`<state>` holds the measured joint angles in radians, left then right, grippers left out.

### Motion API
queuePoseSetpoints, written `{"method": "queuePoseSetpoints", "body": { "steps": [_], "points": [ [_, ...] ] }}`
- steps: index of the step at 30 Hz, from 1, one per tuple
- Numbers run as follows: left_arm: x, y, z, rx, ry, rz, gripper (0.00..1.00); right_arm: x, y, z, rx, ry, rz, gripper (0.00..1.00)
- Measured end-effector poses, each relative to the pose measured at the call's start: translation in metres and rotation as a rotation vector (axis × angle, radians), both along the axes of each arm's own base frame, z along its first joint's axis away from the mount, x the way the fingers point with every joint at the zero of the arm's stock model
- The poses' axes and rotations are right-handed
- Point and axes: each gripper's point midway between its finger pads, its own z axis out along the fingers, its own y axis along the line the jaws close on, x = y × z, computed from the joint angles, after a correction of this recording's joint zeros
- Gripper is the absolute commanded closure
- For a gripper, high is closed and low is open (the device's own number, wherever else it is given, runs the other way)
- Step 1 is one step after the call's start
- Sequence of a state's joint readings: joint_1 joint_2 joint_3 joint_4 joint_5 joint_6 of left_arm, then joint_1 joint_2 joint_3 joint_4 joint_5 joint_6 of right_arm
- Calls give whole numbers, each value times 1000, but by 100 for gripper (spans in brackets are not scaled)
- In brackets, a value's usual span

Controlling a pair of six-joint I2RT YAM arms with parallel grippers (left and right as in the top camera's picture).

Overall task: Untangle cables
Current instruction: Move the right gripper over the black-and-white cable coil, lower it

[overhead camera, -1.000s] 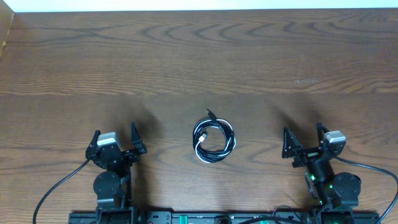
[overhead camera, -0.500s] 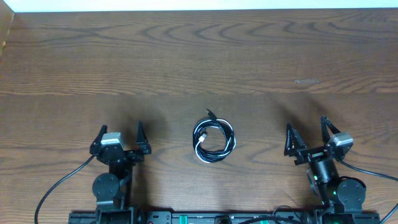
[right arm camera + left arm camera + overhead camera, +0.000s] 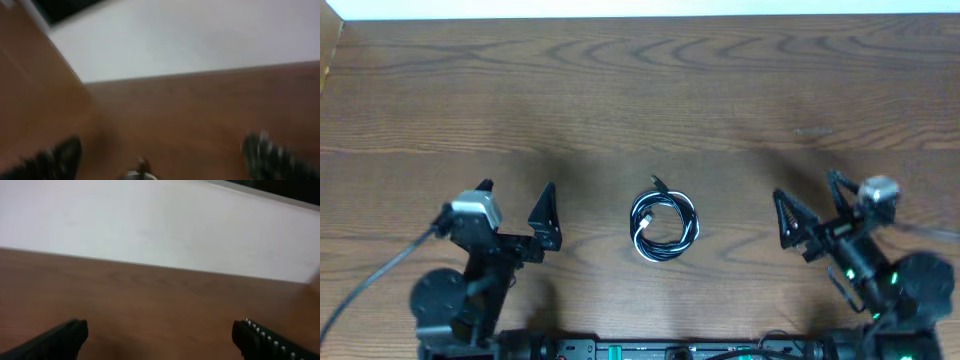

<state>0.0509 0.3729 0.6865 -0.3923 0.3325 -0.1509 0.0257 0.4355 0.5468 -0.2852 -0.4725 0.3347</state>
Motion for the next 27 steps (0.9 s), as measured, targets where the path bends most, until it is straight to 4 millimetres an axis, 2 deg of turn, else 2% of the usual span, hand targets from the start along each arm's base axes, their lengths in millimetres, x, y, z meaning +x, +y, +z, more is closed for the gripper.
{"method": "queuePoseSetpoints", "body": {
  "steps": [3, 8, 11, 15, 20, 23, 27],
  "points": [
    [-1, -15, 4, -49, 114, -84, 2, 4, 9, -12, 4, 213, 57, 1],
    [3, -34, -8, -120, 319, -194, 2, 12, 22, -43, -9, 530, 132, 1],
    [6, -40, -15, -155, 377, -223, 2, 29, 33, -52, 10, 586, 187, 1],
    [-2, -49, -23, -189, 433, -279, 2, 34, 50, -64, 53, 645, 297, 1],
    [-38, -58, -58, -207, 643, -325, 2, 28, 64, -93, -11, 744, 341, 1],
    [-56, -63, -78, -194, 772, -365, 2, 22, 74, -103, -100, 745, 355, 1],
    [-63, -68, -90, -148, 839, -419, 2, 17, 95, -107, -216, 699, 374, 1]
  ]
}}
